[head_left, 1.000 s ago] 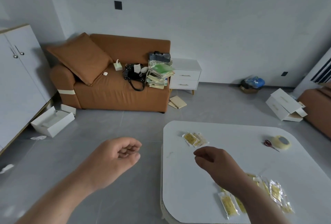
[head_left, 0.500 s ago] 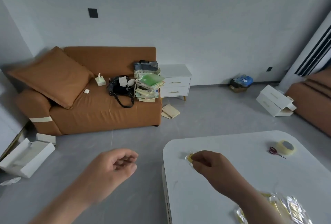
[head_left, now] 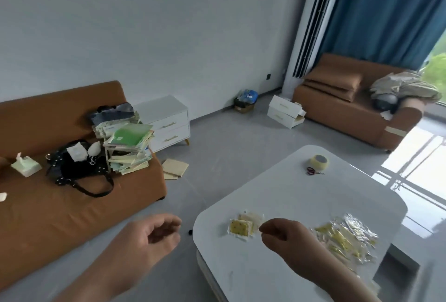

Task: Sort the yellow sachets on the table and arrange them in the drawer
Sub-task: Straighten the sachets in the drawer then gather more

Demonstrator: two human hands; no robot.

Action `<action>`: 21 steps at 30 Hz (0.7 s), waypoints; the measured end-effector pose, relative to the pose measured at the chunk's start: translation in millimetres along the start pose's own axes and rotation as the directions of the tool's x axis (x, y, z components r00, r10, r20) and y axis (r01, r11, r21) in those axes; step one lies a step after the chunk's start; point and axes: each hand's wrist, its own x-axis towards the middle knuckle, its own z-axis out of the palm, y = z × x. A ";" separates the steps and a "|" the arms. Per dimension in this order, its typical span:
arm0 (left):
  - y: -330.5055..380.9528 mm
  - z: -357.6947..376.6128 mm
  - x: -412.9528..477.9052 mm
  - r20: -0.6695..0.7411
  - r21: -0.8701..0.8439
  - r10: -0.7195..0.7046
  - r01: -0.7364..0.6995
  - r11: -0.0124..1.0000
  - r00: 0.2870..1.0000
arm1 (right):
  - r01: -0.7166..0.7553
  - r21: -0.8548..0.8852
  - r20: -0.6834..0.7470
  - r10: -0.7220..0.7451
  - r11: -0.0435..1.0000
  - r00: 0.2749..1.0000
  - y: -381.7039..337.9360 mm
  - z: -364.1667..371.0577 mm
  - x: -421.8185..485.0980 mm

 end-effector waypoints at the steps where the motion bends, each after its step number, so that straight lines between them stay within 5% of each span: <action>1: -1.1 -12.3 11.9 0.030 0.001 0.016 -0.016 1.000 0.999 | -0.027 0.018 -0.028 0.027 0.999 0.999 -5.9 6.0 0.9; 8: -13.4 -59.5 87.8 0.241 0.006 0.100 -0.105 0.994 0.965 | -0.187 0.059 -0.160 0.195 0.981 0.968 -45.3 40.7 4.5; 21: -0.9 -5.9 225.3 0.536 0.058 0.099 -0.154 0.986 0.838 | -0.394 0.225 -0.286 0.447 0.891 0.848 -0.8 36.1 56.1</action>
